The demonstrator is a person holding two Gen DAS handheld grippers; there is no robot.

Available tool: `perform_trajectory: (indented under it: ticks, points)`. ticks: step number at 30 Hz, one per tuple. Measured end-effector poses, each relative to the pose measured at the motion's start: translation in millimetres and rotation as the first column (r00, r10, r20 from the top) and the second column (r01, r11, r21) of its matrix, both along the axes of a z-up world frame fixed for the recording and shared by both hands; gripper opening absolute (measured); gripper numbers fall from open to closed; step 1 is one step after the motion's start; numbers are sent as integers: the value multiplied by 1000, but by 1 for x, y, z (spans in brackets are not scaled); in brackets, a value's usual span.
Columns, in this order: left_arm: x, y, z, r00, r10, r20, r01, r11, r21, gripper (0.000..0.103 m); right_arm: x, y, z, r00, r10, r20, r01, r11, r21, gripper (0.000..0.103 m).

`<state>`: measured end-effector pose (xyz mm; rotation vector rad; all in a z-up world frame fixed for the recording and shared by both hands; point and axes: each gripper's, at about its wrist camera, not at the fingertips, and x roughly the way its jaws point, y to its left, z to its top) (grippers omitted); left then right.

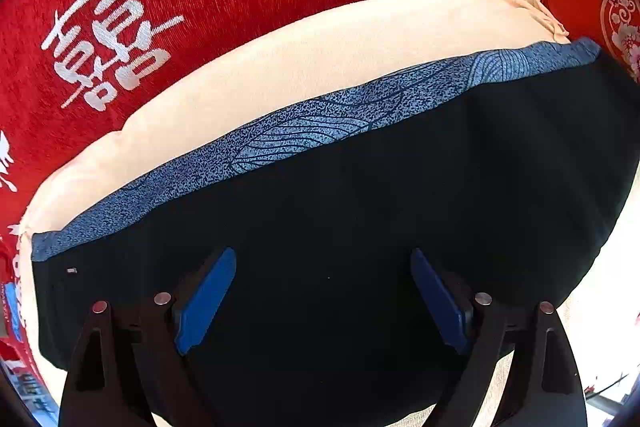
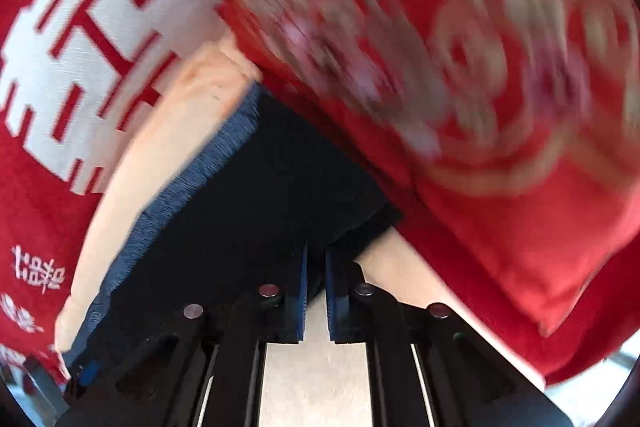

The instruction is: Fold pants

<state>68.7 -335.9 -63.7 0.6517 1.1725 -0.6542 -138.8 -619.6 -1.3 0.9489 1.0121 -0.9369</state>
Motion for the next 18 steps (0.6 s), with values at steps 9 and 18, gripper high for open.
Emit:
perform_trajectory:
  ticks: [9,18]
  points:
    - [-10,-4,3,999,4,45,-5,1000,22,90,-19,0,-5,995,-5,-101,6,1000,4,40]
    - [-11,-4,2,998,44,52,-46,998,33,97,35,90,-19,957,167,237,-233,928,289,40]
